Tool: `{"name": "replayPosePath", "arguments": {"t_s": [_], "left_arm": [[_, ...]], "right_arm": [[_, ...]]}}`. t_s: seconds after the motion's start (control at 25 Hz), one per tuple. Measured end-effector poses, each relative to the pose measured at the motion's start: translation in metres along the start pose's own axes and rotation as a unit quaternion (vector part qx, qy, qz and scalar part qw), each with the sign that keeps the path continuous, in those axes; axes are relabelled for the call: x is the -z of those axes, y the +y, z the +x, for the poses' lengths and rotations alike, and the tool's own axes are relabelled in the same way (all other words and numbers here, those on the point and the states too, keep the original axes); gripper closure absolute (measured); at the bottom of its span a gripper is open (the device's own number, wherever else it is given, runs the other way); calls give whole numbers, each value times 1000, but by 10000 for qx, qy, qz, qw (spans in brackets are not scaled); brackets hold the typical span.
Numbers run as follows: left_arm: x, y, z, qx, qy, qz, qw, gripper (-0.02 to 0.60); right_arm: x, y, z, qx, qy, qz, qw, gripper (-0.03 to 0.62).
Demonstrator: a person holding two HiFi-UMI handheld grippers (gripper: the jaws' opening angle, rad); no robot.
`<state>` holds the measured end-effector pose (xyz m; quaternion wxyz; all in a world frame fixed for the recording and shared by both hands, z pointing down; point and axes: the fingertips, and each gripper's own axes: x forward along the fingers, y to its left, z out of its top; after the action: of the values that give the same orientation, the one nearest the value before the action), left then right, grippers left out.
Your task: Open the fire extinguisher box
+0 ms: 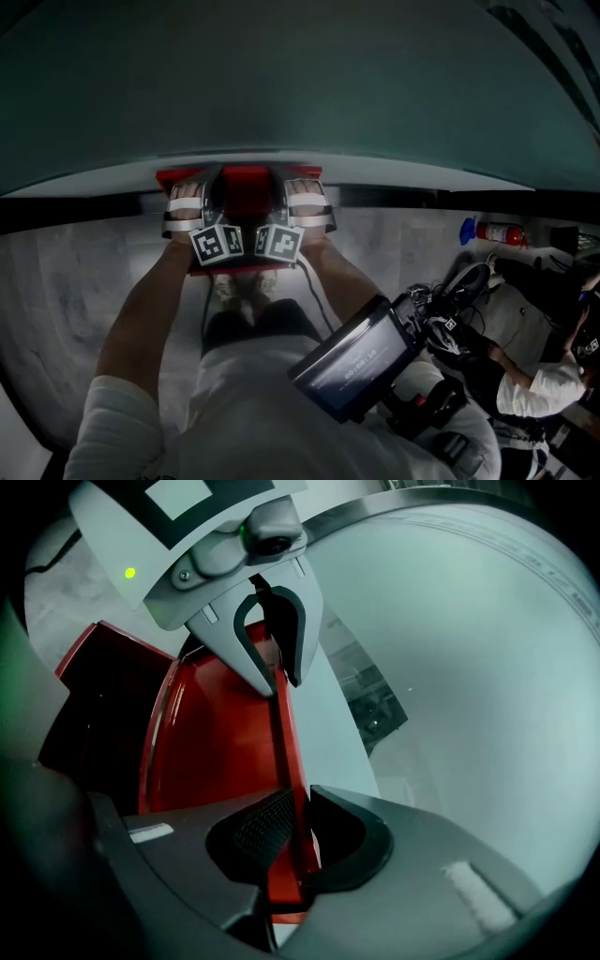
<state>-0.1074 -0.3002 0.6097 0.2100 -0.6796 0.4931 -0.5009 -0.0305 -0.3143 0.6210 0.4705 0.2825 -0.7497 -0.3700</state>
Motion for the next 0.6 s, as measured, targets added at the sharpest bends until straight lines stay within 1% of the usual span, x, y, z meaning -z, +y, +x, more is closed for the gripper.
{"name": "replayPosePath", "arguments": {"t_s": [0.28,0.6], "left_arm": [[2,1,1,-99,13,-2,9999,495],[1,2,2,-289,-38,89,9995,506]], "right_arm": [[-1,0,3,100,-19,33,9999,530],[-1,-2,6,241,-83,-2,9997,530]]}}
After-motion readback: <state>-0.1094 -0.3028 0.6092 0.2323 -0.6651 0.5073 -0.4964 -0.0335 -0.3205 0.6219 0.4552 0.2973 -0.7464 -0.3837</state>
